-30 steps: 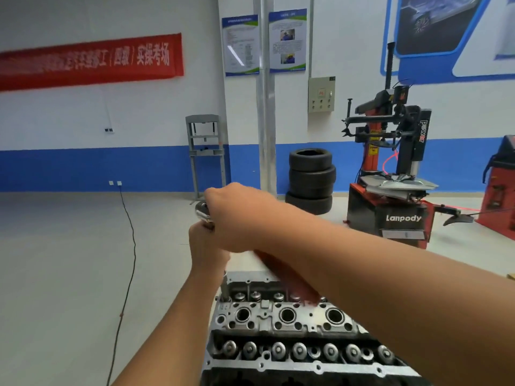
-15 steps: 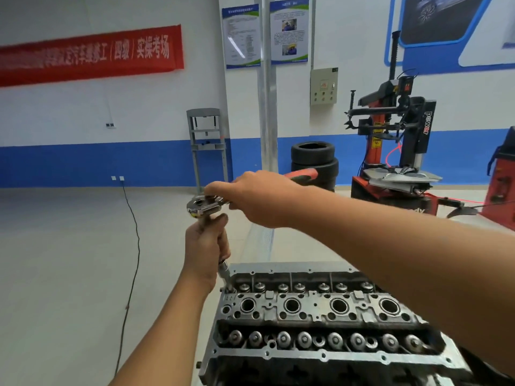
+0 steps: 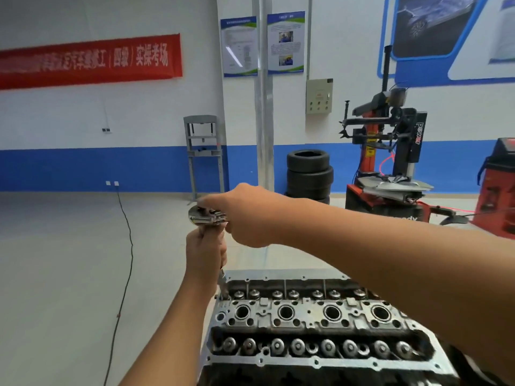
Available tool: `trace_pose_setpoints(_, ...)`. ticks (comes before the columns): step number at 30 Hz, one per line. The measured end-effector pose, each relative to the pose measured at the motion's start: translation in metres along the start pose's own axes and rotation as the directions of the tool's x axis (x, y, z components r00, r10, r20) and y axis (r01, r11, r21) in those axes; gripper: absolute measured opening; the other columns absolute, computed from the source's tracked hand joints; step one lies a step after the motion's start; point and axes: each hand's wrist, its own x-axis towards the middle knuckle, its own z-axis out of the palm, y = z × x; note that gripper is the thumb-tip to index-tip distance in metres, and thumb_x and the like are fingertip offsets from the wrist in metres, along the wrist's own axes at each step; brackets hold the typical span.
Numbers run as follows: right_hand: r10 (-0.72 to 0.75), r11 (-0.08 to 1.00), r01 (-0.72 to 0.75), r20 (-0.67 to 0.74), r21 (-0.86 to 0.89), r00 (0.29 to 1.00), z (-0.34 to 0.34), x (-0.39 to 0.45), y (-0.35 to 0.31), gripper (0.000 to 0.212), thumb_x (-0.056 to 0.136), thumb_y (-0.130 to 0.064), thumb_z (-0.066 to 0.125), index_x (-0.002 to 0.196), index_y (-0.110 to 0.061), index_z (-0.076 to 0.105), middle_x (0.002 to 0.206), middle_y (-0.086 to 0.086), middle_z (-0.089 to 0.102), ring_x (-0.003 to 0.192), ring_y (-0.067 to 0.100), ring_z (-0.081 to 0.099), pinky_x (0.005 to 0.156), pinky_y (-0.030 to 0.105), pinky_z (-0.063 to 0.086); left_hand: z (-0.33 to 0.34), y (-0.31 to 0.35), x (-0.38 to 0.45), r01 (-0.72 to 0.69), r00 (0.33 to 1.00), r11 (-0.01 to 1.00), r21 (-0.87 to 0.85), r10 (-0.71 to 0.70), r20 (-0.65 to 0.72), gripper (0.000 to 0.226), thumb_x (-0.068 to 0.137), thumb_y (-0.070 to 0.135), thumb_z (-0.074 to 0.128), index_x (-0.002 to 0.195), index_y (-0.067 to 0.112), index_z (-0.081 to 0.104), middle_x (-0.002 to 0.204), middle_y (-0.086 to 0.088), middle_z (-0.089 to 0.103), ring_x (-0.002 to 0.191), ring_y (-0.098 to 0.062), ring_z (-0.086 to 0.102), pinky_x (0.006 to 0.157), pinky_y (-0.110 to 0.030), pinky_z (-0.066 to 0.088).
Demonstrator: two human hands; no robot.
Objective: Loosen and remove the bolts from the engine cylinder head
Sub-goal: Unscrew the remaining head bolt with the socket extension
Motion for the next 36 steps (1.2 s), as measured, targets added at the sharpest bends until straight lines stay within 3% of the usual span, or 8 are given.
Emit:
trace_pose_setpoints(7,-0.017,0.992,0.012,-0.034,-0.126,0.999,0.005,0.0,-0.014,0.042,0.095,-0.004,0.057,0.136,-0.016,0.057,0.077,0.0,0.047,0.055,0.013,0.049,0.043,0.026,0.03,0.003,-0.005,-0.002,-0.057,0.998,0.996,0.069,0.059,-0.03,0.054,0.1,-0.003,0.039,0.053,0.024,0.032,0.047,0.004,0.025,0.042,-0.011,0.017,0.045,-0.021,0.018)
trace_pose_setpoints(12,0.063,0.998,-0.063,-0.082,-0.002,0.995,0.006,-0.006,-0.006,0.044,0.095,-0.002,0.053,0.135,-0.02,0.057,0.076,-0.002,0.046,0.057,0.013,0.047,0.045,0.025,0.027,0.007,-0.002,-0.002,-0.062,0.998,0.994,0.088,0.061,0.023,0.035,0.09,0.026,0.045,0.056,0.023,0.038,0.049,0.005,0.029,0.042,-0.01,0.021,0.043,-0.022,0.021)
trace_pose_setpoints(18,0.131,0.991,-0.129,-0.175,0.025,0.976,0.019,-0.019,0.013,0.049,0.101,-0.007,0.056,0.143,-0.032,0.052,0.074,-0.001,0.053,0.058,0.017,0.05,0.044,0.031,0.036,0.015,-0.008,0.002,-0.128,0.99,0.978,0.162,0.116,0.082,0.035,0.077,0.056,0.053,0.054,0.03,0.046,0.05,0.007,0.035,0.048,-0.012,0.026,0.049,-0.03,0.022)
trace_pose_setpoints(24,0.087,0.993,-0.101,-0.216,-0.054,0.973,0.018,-0.005,0.017,0.049,0.098,-0.007,0.056,0.137,-0.037,0.057,0.077,-0.008,0.053,0.057,0.013,0.048,0.045,0.028,0.03,0.011,-0.007,0.006,-0.102,0.992,0.983,0.15,0.091,0.082,0.035,0.078,0.06,0.054,0.056,0.033,0.047,0.051,0.009,0.035,0.046,-0.009,0.026,0.048,-0.029,0.024)
trace_pose_setpoints(28,0.073,0.989,-0.097,-0.203,-0.111,0.976,0.019,0.002,0.018,0.05,0.098,-0.007,0.055,0.137,-0.038,0.054,0.076,-0.009,0.051,0.057,0.011,0.047,0.046,0.027,0.028,0.006,-0.006,0.006,-0.1,0.988,0.989,0.108,0.086,0.124,0.039,0.093,0.062,0.052,0.064,0.035,0.048,0.053,0.009,0.033,0.045,-0.009,0.025,0.043,-0.024,0.025)
trace_pose_setpoints(31,0.084,0.987,-0.111,-0.211,-0.119,0.974,0.014,0.007,0.018,0.053,0.101,-0.008,0.053,0.142,-0.042,0.05,0.075,-0.009,0.048,0.058,0.013,0.049,0.047,0.028,0.029,-0.001,-0.01,0.006,-0.084,0.983,0.996,0.032,0.078,0.166,0.051,0.096,0.068,0.04,0.081,0.019,0.04,0.058,0.008,0.032,0.048,-0.009,0.023,0.045,-0.024,0.023)
trace_pose_setpoints(34,0.084,0.993,-0.107,-0.356,-0.046,0.931,-0.012,0.019,0.022,0.052,0.104,-0.009,0.051,0.146,-0.04,0.049,0.081,-0.003,0.056,0.062,0.016,0.055,0.047,0.034,0.044,-0.008,-0.016,0.007,-0.102,0.972,0.995,-0.015,0.103,0.21,0.044,0.1,0.061,0.036,0.087,0.019,0.041,0.06,0.01,0.033,0.049,-0.007,0.025,0.046,-0.022,0.025)
trace_pose_setpoints(36,0.087,0.996,-0.091,-0.453,0.013,0.887,-0.034,0.026,0.027,0.055,0.103,-0.007,0.053,0.15,-0.037,0.049,0.1,0.005,0.067,0.072,0.019,0.06,0.064,0.047,0.059,-0.012,-0.018,0.006,-0.127,0.961,0.992,-0.003,0.124,0.246,0.041,0.103,0.055,0.034,0.091,0.018,0.045,0.062,0.01,0.036,0.051,-0.006,0.029,0.048,-0.02,0.03)
